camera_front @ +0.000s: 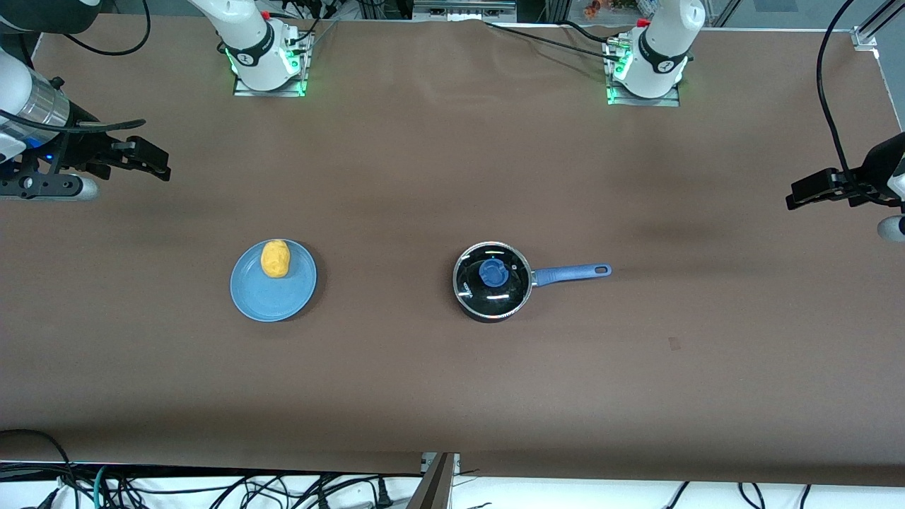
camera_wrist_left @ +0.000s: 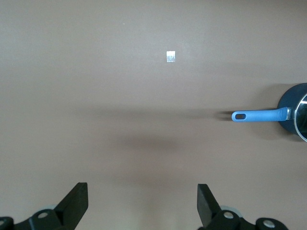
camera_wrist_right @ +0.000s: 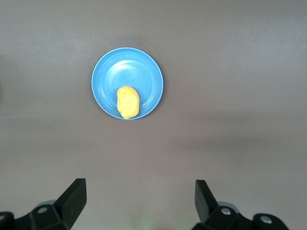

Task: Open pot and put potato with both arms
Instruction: 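Move the left gripper toward the glass lid on the black saucepan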

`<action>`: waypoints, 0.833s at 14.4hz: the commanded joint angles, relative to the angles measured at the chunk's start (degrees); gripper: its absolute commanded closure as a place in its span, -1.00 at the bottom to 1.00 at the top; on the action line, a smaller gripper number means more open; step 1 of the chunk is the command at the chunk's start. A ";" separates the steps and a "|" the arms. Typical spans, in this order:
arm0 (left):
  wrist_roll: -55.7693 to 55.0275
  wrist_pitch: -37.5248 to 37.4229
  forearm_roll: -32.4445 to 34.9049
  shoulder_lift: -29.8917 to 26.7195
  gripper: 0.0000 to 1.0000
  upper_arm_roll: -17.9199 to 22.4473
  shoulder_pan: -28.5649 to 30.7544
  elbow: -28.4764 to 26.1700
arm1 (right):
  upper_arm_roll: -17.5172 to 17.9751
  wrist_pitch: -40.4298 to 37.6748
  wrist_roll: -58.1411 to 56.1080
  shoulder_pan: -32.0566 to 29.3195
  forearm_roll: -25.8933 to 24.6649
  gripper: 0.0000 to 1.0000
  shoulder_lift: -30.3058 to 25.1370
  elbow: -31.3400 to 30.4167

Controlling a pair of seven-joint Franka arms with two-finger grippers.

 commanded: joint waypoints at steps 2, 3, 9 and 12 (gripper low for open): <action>0.31 -1.54 -0.59 1.29 -1.00 0.00 0.03 2.34 | 0.23 -0.04 -0.40 -0.56 0.89 -1.00 0.47 0.97; 0.31 -1.54 -0.59 1.37 -1.00 -0.09 -0.06 2.34 | 0.23 -0.04 -0.40 -0.56 0.89 -1.00 0.47 0.97; 0.14 -1.37 -0.50 2.08 -1.00 -0.35 -1.72 2.34 | 0.23 -0.13 -0.40 -0.56 0.89 -1.00 0.47 0.97; -5.63 -1.19 -1.21 3.92 -1.00 -0.52 -5.13 2.34 | 0.23 -0.05 -0.40 -0.56 0.89 -1.00 0.47 0.97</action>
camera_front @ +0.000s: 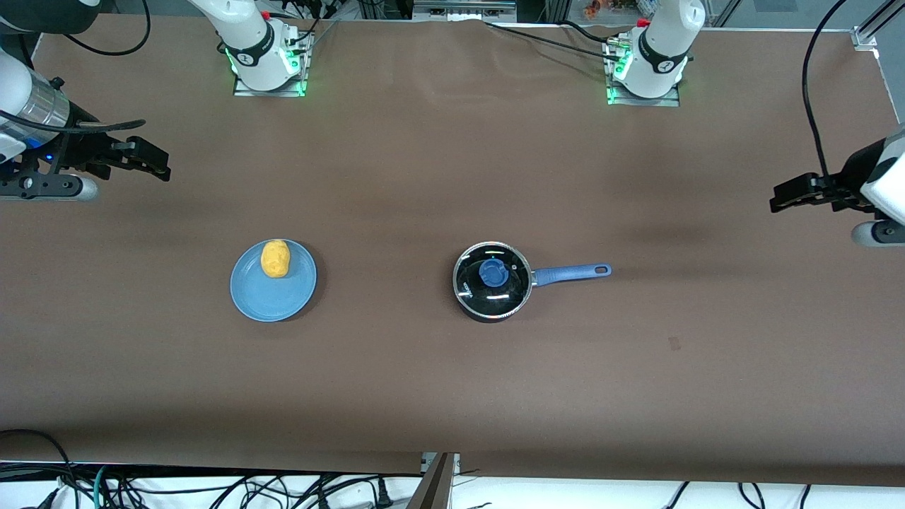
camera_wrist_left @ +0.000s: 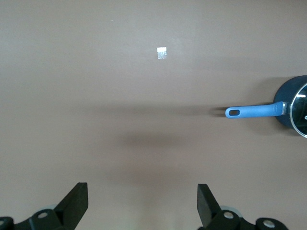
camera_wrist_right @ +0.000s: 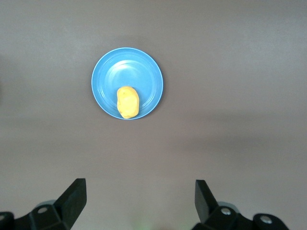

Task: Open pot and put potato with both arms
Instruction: 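Move the left gripper toward the glass lid on the black saucepan, then lower the left gripper onto the blue lid knob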

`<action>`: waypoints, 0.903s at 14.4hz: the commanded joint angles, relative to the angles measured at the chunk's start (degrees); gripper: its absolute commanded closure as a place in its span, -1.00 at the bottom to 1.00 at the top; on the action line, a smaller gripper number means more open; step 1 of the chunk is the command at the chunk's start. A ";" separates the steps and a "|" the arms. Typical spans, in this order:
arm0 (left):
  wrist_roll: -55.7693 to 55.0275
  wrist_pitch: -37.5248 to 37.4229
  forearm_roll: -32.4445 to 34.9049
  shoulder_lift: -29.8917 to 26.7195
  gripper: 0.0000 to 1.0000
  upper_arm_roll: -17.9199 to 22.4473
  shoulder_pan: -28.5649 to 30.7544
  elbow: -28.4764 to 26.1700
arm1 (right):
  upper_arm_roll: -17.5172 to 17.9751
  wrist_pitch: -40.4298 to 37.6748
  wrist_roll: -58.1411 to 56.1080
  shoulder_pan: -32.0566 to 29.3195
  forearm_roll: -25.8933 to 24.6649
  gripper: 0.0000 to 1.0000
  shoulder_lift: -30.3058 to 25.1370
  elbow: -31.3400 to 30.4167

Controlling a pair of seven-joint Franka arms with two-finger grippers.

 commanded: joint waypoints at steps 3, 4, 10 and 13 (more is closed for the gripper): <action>-15.50 0.30 -0.95 5.44 -1.00 -0.06 -9.16 2.42 | 0.14 -0.05 -0.40 -0.54 0.89 -1.00 0.44 0.97; -17.97 2.31 -1.04 6.14 -1.00 -0.14 -10.92 2.34 | 0.14 -0.14 -0.40 -0.54 0.89 -1.00 0.44 0.97; -38.01 14.09 -3.50 12.64 -1.00 -0.85 -21.29 2.07 | 0.14 0.30 -0.75 -0.63 0.89 -1.00 0.44 0.97; -44.17 20.24 -3.50 15.20 -1.00 -0.85 -24.99 1.55 | 0.05 0.30 -0.75 -0.63 0.98 -1.00 0.44 0.88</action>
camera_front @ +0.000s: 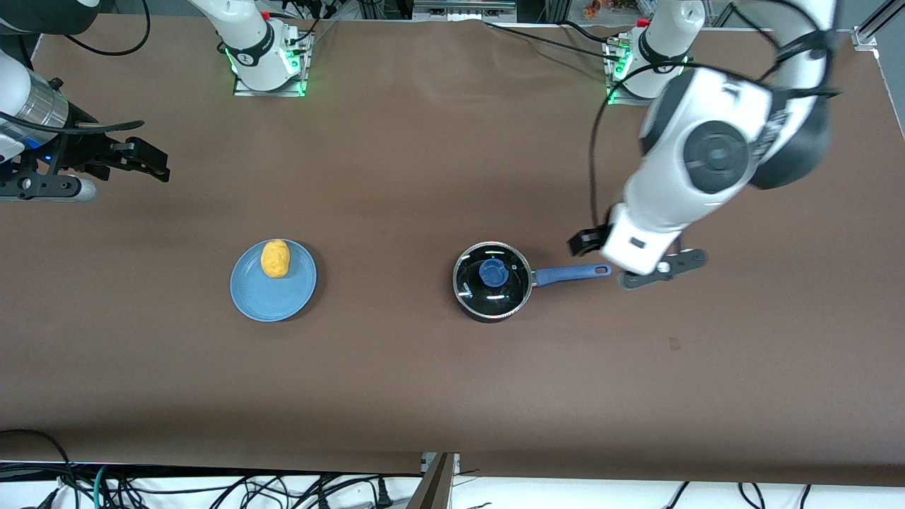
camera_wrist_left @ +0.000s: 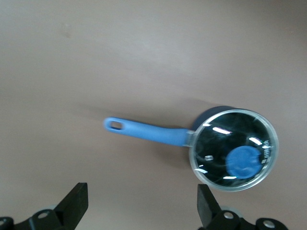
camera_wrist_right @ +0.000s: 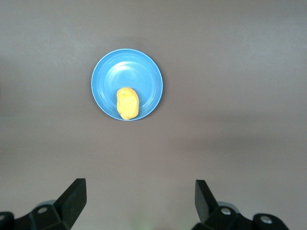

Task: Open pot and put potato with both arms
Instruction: 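Lower the left gripper onto the blue lid knob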

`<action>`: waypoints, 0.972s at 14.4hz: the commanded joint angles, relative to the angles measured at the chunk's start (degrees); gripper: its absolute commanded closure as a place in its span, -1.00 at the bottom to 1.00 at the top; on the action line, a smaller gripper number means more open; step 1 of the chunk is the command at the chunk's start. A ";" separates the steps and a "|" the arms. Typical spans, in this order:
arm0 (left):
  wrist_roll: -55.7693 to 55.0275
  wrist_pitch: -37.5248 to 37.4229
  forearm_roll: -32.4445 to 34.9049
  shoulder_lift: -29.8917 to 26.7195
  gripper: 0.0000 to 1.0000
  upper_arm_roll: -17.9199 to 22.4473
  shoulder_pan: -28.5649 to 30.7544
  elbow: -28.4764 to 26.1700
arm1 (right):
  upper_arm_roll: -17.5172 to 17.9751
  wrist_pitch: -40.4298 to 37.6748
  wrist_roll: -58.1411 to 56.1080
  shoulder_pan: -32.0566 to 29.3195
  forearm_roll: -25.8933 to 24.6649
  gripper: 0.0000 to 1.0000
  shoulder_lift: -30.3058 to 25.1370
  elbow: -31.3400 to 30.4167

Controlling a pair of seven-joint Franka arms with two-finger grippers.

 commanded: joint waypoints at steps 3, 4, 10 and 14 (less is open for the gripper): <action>-8.45 8.52 -0.71 5.35 -1.00 0.58 -4.09 1.50 | -0.02 0.31 -0.84 -0.61 0.97 -1.00 0.38 0.87; -9.24 10.02 -0.71 6.58 -1.00 0.58 -4.62 1.77 | -0.20 0.40 -0.84 -0.61 0.97 -1.00 0.38 0.87; -13.90 19.78 0.16 11.77 -1.00 -0.73 -7.52 1.33 | -0.20 1.19 -0.93 -0.61 0.97 -1.00 0.46 0.87; -15.40 20.93 1.66 13.27 -1.00 -0.83 -9.19 0.98 | -0.20 1.19 -0.93 -0.61 0.97 -1.00 0.46 0.87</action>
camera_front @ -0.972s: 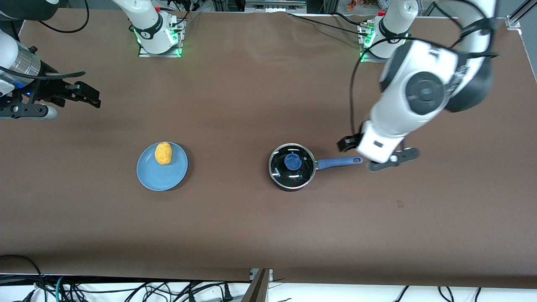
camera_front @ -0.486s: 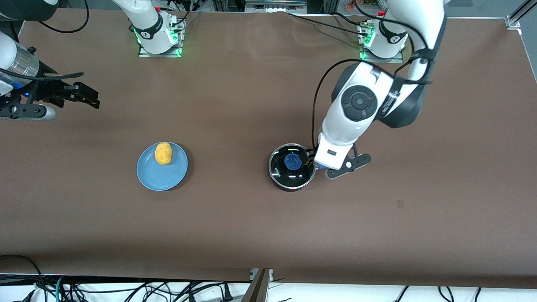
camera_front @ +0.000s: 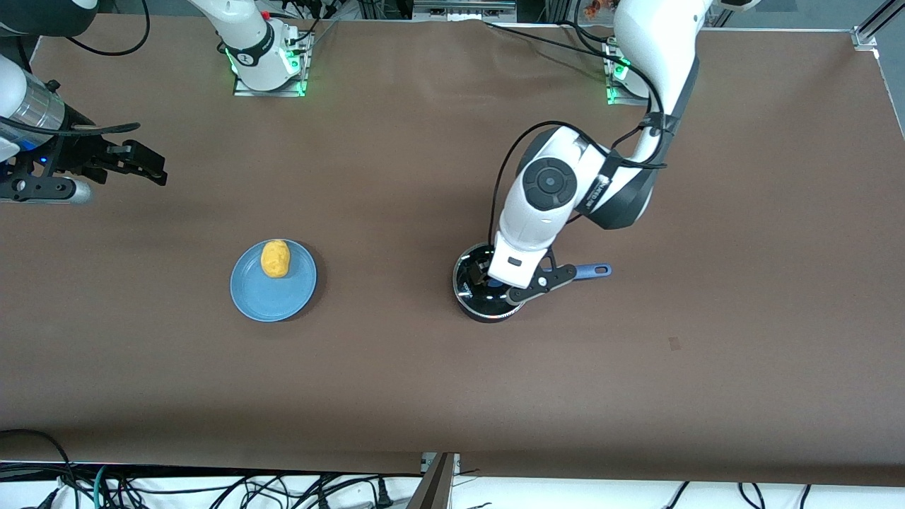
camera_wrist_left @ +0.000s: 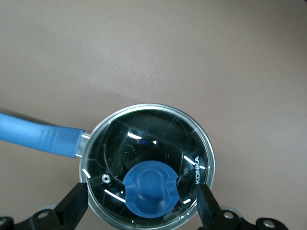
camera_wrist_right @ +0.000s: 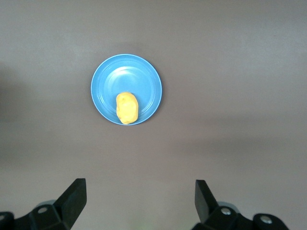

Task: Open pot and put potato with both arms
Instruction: 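Lower the left gripper onto the blue lid knob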

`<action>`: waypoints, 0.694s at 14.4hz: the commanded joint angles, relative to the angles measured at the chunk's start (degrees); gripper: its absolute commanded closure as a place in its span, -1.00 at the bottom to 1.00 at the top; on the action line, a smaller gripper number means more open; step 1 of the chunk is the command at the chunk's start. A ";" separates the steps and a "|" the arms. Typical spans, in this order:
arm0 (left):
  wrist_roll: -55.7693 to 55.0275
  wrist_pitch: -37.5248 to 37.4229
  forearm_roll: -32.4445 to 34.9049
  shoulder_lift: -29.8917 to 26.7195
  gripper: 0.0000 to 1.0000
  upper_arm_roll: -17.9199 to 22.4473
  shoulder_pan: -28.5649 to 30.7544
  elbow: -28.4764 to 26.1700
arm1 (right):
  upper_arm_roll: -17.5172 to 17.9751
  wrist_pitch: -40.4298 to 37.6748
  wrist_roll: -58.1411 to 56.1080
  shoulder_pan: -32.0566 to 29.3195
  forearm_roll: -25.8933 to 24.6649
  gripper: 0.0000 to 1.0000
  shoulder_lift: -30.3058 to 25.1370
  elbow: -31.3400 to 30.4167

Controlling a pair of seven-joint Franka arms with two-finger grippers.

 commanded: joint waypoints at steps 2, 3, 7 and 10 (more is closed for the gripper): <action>-3.75 0.33 2.19 2.42 -1.00 0.27 -2.40 0.99 | 0.04 -0.06 -0.92 -0.42 0.97 -1.00 0.35 0.87; -4.45 0.33 3.24 2.77 -1.00 0.27 -2.59 0.99 | 0.04 -0.06 -0.92 -0.42 0.97 -1.00 0.35 0.87; -4.55 0.33 4.57 3.21 -1.00 0.27 -2.50 0.99 | 0.04 -0.06 -0.92 -0.42 0.97 -1.00 0.35 0.87; -4.81 0.41 4.31 4.09 -1.00 0.27 -2.24 1.25 | 0.04 -0.15 -0.92 -0.42 0.97 -1.00 0.35 0.87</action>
